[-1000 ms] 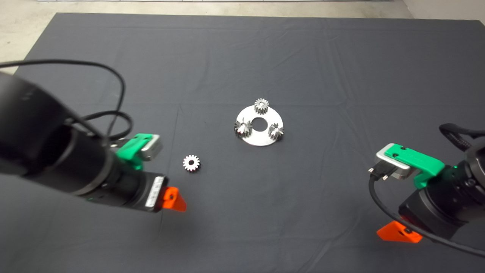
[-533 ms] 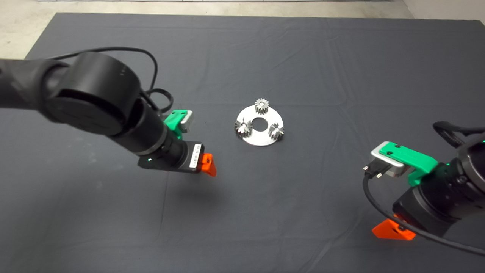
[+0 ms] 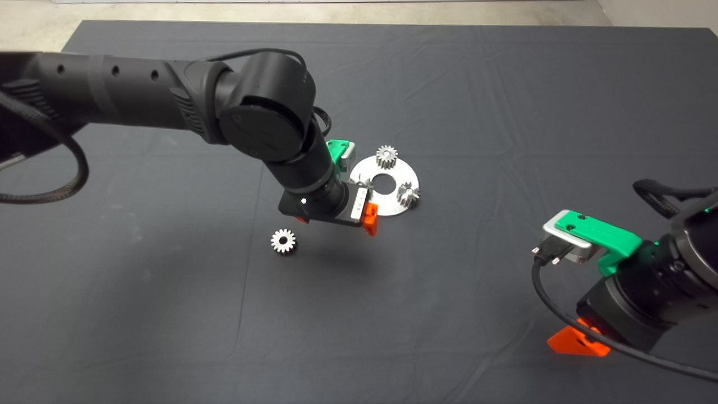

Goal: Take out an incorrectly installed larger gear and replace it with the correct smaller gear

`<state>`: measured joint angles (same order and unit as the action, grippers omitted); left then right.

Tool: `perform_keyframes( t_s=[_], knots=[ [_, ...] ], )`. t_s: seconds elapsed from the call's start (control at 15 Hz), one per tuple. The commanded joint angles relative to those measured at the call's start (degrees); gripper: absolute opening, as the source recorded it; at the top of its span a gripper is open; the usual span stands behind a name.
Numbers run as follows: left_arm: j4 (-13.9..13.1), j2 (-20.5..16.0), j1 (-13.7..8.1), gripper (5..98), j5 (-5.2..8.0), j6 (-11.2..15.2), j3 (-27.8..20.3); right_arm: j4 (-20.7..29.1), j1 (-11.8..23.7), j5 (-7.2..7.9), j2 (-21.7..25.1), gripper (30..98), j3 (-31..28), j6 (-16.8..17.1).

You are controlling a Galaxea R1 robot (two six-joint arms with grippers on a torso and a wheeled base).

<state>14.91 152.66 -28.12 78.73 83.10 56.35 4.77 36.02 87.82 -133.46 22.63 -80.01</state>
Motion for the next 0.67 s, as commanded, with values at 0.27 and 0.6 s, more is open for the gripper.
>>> perform_keyframes(
  t_s=[0.27,0.6],
  knots=[
    [5.2,12.3,-0.4,97.9,7.14,-0.4,11.2,2.1,0.6,4.82,0.3,97.6,-0.2,-0.3],
    [5.4,13.2,0.7,97.9,7.14,-3.0,16.1,2.1,0.6,4.82,0.3,97.6,-0.2,-0.3]
  ],
)
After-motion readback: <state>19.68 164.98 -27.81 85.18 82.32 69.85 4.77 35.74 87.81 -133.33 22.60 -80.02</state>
